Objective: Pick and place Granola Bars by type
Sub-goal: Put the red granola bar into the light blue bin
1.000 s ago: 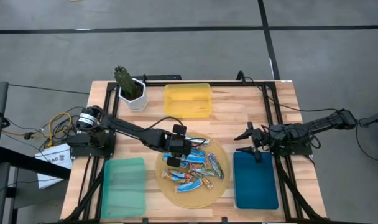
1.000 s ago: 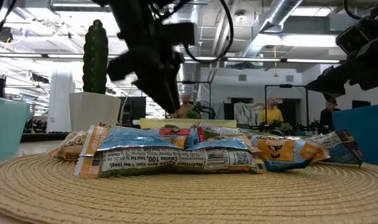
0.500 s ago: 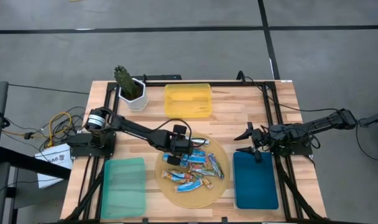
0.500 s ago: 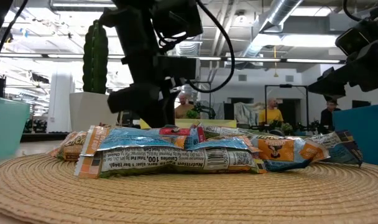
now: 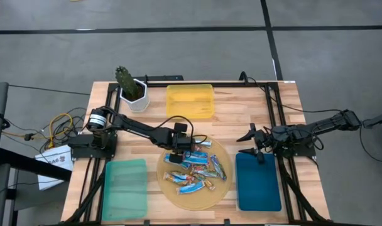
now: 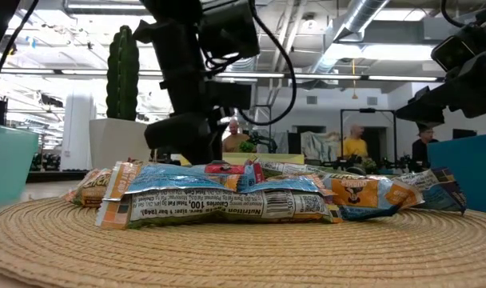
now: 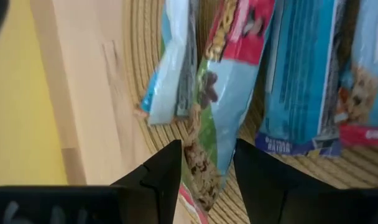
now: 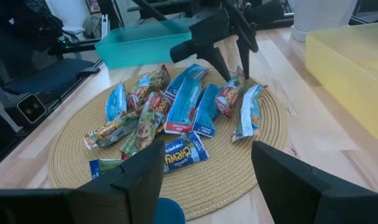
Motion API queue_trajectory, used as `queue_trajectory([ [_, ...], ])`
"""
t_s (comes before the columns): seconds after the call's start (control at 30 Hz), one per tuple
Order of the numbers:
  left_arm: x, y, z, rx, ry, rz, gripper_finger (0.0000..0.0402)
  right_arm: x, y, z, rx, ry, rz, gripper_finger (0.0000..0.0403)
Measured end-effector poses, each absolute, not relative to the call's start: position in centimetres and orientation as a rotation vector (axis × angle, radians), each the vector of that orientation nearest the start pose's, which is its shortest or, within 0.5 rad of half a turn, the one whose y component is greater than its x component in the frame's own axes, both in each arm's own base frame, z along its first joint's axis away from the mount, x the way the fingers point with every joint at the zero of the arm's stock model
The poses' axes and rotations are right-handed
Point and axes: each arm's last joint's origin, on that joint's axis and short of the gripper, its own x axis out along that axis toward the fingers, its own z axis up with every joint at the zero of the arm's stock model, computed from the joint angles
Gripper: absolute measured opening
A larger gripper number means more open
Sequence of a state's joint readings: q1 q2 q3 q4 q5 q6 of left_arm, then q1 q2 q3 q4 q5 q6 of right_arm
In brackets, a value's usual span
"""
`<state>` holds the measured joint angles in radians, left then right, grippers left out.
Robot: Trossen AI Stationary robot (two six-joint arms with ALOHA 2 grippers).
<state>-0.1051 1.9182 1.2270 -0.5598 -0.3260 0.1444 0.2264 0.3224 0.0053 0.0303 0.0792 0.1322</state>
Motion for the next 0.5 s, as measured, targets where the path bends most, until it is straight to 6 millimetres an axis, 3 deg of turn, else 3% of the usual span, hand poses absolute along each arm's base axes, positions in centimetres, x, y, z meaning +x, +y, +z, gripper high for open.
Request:
queue_trajectory([
  [0.37,36.03,-2.88,14.39,0.394,1.261,0.103,0.0139,11.14,2.33,14.05,0.088,0.293,0.127,0.0234],
  [0.5,36.07,-2.89,14.40,0.389,1.256,0.106,0.0120,11.14,2.33,14.05,0.087,0.293,0.127,0.0234],
])
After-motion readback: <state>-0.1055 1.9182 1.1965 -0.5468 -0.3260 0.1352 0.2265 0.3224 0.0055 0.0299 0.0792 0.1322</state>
